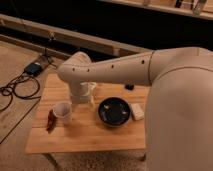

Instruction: Place the ceramic cup in the ceramic bowl

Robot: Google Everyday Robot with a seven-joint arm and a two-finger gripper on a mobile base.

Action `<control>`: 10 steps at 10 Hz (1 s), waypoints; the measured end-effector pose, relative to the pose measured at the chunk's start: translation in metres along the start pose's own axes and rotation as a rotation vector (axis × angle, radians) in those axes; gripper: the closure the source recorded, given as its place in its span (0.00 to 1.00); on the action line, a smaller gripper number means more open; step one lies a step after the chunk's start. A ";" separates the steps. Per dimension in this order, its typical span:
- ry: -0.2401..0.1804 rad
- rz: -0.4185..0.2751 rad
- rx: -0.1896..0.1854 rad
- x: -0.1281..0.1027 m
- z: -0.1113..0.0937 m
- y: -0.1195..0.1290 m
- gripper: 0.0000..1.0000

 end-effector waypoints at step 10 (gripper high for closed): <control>-0.027 -0.140 -0.042 -0.021 0.025 0.073 0.35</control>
